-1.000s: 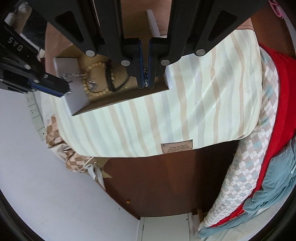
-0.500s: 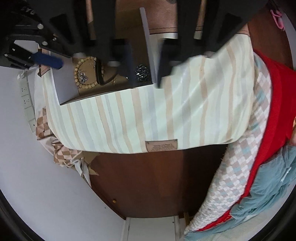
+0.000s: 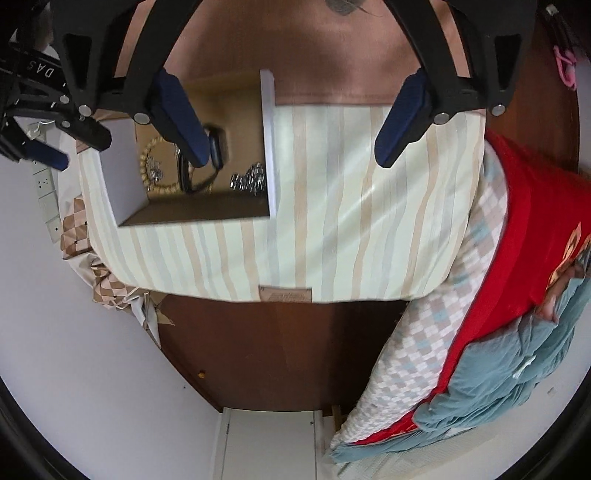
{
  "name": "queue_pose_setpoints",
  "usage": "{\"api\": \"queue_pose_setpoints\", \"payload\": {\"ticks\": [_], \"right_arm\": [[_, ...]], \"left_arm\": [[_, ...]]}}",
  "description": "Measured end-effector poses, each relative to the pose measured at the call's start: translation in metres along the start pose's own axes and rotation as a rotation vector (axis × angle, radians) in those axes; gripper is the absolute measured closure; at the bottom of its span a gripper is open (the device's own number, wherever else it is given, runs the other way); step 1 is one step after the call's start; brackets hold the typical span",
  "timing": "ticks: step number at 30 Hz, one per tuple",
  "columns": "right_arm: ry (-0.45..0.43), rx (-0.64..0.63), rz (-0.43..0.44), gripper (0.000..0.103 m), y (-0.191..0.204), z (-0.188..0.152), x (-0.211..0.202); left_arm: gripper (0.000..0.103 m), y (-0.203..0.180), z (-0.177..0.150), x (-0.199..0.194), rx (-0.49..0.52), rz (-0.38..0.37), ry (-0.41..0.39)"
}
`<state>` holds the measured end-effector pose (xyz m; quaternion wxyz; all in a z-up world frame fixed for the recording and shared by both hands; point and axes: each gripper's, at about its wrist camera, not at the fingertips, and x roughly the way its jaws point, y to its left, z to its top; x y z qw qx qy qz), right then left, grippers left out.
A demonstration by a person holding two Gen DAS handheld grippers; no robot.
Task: Organize jewelry
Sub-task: 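Carry both pieces into the white box and open both tools, then lift both open tools away from the box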
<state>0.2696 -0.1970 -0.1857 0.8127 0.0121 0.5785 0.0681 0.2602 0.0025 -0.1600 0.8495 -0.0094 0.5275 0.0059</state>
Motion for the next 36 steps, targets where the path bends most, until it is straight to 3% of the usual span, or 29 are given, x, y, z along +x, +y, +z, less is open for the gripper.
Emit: {"api": "queue_pose_setpoints", "payload": {"ticks": [3, 5, 20, 36], "right_arm": [[-0.017, -0.006, -0.045, 0.006, 0.003, -0.006, 0.000], [-0.036, -0.008, -0.083, 0.003, 0.003, -0.010, -0.003], [-0.128, 0.007, -0.146, 0.002, 0.002, -0.035, -0.042], [-0.319, 0.007, -0.162, 0.002, 0.012, -0.096, -0.143]], "left_arm": [[0.003, -0.002, -0.012, 0.000, -0.001, 0.032, 0.000], [0.001, -0.004, -0.019, -0.003, 0.001, 0.044, -0.015], [0.001, -0.015, -0.045, -0.040, -0.004, 0.070, -0.075], [0.001, -0.027, -0.098, -0.143, -0.013, 0.061, -0.230]]}}
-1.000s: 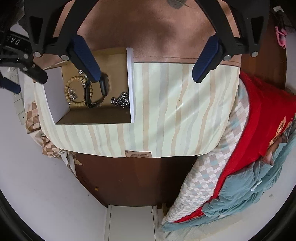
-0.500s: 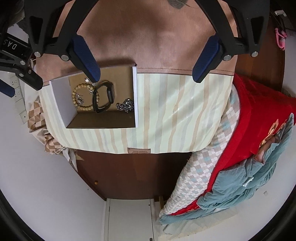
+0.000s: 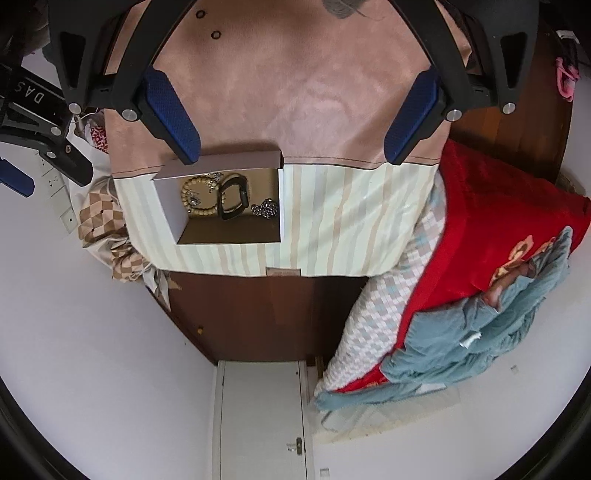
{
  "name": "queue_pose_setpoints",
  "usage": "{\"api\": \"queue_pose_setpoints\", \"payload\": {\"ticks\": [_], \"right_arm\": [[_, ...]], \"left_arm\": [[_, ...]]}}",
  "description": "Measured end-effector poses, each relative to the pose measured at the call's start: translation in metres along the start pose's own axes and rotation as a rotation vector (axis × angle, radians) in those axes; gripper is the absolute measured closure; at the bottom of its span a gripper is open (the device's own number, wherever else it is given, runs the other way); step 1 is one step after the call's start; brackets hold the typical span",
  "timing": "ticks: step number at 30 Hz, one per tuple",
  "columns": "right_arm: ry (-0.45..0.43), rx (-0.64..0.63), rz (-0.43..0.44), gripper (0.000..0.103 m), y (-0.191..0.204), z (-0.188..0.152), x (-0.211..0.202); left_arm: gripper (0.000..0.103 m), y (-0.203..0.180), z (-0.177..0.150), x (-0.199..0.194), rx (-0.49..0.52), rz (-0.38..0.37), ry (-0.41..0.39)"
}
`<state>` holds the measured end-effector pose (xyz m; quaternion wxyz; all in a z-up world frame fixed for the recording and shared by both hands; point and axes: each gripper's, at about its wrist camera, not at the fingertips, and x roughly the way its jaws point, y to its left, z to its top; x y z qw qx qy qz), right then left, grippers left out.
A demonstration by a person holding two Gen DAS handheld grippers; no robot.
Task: Organize jewelry
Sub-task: 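Lift both open tools away from the box, then grasp a small black ring on the cloth with the right tool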
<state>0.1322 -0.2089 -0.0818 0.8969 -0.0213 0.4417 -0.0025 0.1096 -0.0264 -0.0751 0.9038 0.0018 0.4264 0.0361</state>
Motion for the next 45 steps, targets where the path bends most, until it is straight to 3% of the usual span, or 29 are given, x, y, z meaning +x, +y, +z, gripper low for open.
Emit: {"api": "queue_pose_setpoints", "payload": {"ticks": [9, 17, 22, 27, 28, 30, 32, 35, 43, 45], "right_arm": [[-0.087, 0.019, -0.002, 0.001, -0.008, -0.016, -0.053], [-0.090, 0.037, 0.010, 0.001, -0.013, -0.029, -0.067], [0.035, 0.038, 0.046, 0.001, -0.009, -0.062, -0.033], [0.253, 0.036, 0.131, 0.002, 0.007, -0.128, 0.030], [0.302, 0.028, 0.141, 0.005, 0.013, -0.145, 0.044], [0.350, 0.013, 0.151, 0.028, 0.021, -0.167, 0.060], [0.389, -0.008, 0.156, 0.037, 0.030, -0.185, 0.072], [0.394, -0.038, 0.165, 0.044, 0.041, -0.199, 0.077], [0.387, -0.120, 0.144, 0.062, 0.061, -0.207, 0.077], [0.373, -0.134, 0.130, 0.090, 0.061, -0.206, 0.076]], "left_arm": [[0.001, 0.000, -0.013, -0.041, -0.014, 0.000, -0.064], [0.001, 0.003, -0.026, -0.042, -0.024, 0.008, -0.053], [0.001, 0.012, -0.056, -0.013, -0.017, 0.056, 0.039], [0.001, 0.028, -0.110, 0.045, 0.010, 0.151, 0.235], [0.001, 0.030, -0.118, 0.055, 0.014, 0.164, 0.272], [0.001, 0.034, -0.133, 0.073, 0.018, 0.177, 0.339], [0.001, 0.039, -0.146, 0.086, 0.010, 0.178, 0.390], [0.001, 0.038, -0.155, 0.094, 0.011, 0.172, 0.421], [0.001, 0.030, -0.156, 0.092, 0.036, 0.159, 0.413], [0.001, 0.027, -0.156, 0.090, 0.039, 0.153, 0.411]]}}
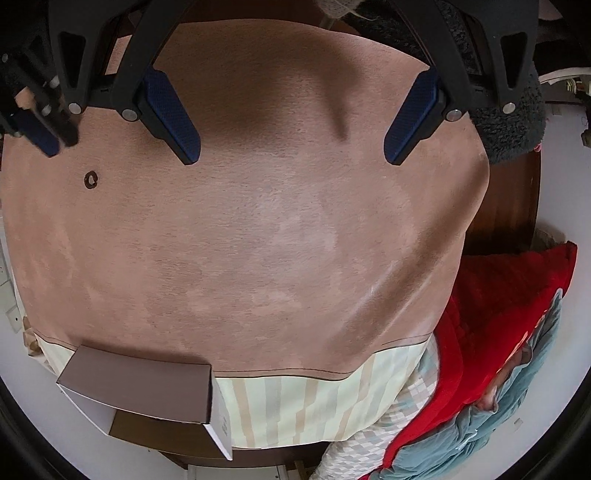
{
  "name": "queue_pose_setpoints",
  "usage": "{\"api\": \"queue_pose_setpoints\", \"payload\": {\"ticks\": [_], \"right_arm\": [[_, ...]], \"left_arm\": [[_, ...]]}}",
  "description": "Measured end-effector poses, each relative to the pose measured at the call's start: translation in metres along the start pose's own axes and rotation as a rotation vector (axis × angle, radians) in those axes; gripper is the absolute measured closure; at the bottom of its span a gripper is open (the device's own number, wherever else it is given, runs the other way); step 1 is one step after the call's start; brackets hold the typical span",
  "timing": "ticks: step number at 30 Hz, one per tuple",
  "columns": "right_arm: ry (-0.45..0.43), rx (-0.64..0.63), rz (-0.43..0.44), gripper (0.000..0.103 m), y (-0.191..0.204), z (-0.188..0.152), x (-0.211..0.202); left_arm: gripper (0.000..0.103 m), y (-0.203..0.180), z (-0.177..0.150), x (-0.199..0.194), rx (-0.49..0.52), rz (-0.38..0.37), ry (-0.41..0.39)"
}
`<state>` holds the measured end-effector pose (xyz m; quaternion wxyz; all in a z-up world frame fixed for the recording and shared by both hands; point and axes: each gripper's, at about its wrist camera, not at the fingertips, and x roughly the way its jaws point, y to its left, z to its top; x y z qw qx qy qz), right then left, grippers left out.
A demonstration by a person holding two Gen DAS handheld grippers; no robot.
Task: Organize jewelry
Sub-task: 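Grasp a small black ring on the cloth with the right tool, then grasp another small black ring with the left tool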
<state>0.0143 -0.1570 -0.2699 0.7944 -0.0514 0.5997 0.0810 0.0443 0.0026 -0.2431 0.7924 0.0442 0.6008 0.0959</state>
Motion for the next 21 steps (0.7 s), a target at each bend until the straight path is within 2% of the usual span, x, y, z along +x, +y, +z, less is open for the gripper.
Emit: {"api": "queue_pose_setpoints", "payload": {"ticks": [4, 9, 15, 18, 19, 21], "right_arm": [[-0.017, 0.060, 0.043, 0.090, -0.016, 0.002, -0.003], [-0.072, 0.194, 0.094, 0.090, -0.059, 0.011, -0.017], [-0.107, 0.277, 0.063, 0.090, -0.101, 0.020, -0.027], [-0.111, 0.294, 0.054, 0.090, -0.110, 0.021, -0.029], [-0.111, 0.296, 0.052, 0.090, -0.112, 0.021, -0.029], [-0.110, 0.301, 0.050, 0.090, -0.115, 0.020, -0.027]], "left_arm": [[0.001, -0.012, 0.001, -0.004, 0.026, -0.017, -0.008], [0.001, -0.037, -0.002, -0.007, 0.076, -0.069, -0.012], [0.002, -0.083, -0.005, -0.009, 0.145, -0.172, -0.016], [0.002, -0.103, -0.006, -0.008, 0.183, -0.200, -0.017], [0.005, -0.109, -0.008, -0.008, 0.192, -0.208, -0.016], [0.020, -0.118, -0.010, -0.007, 0.214, -0.218, -0.019]]}}
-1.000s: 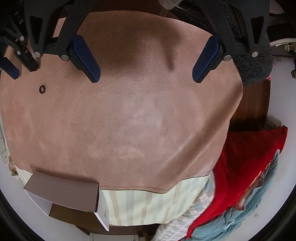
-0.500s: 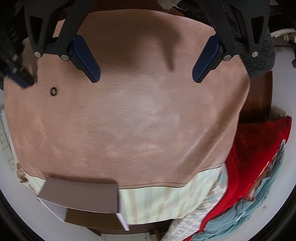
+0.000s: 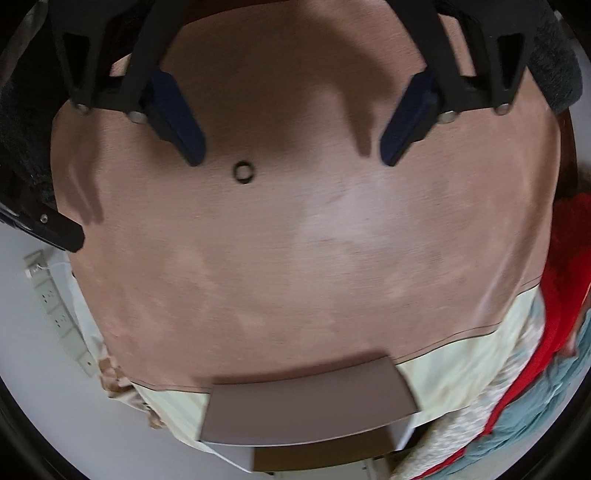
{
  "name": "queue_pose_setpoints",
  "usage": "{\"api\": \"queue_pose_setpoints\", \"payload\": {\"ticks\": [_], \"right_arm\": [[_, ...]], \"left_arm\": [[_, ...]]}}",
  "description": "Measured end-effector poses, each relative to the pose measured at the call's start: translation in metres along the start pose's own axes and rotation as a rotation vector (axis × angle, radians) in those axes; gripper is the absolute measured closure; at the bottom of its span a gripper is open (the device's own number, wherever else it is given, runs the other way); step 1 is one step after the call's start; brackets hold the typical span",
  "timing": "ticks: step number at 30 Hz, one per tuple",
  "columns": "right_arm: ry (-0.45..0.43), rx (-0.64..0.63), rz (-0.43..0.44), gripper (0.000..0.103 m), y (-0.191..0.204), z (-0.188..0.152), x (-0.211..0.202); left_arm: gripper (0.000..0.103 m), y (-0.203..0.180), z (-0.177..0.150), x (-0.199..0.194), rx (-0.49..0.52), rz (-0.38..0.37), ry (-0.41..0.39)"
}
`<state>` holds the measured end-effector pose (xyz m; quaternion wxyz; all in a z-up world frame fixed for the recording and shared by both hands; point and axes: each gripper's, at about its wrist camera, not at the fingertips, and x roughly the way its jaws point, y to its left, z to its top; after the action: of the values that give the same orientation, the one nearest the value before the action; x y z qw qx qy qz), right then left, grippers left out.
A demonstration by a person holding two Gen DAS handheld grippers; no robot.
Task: Organize jewelry
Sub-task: 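Grasp another small black ring with the left tool, then carry the black ring into the box with the left tool while the right tool carries its ring there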
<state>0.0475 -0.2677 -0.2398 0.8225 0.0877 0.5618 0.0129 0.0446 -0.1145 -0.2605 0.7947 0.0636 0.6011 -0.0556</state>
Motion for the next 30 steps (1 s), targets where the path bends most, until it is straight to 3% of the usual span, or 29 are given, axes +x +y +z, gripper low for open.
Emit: {"api": "queue_pose_setpoints", "payload": {"ticks": [1, 8, 22, 26, 30], "right_arm": [[0.000, 0.001, -0.002, 0.090, -0.002, 0.000, 0.001], [0.001, 0.015, -0.010, 0.090, -0.008, 0.001, 0.005], [-0.053, 0.002, 0.012, 0.090, 0.002, 0.014, -0.012], [-0.081, -0.007, 0.046, 0.090, 0.013, 0.030, -0.023], [-0.116, -0.025, 0.101, 0.090, 0.032, 0.065, -0.032]], "left_arm": [[0.035, -0.002, 0.000, 0.001, 0.009, -0.002, 0.003], [0.093, -0.003, 0.011, 0.000, 0.050, -0.037, -0.034], [0.093, 0.017, 0.019, -0.029, 0.030, -0.050, -0.124], [0.093, 0.030, 0.042, -0.052, 0.001, -0.075, -0.173], [0.093, 0.053, 0.086, -0.072, -0.059, -0.113, -0.217]]}}
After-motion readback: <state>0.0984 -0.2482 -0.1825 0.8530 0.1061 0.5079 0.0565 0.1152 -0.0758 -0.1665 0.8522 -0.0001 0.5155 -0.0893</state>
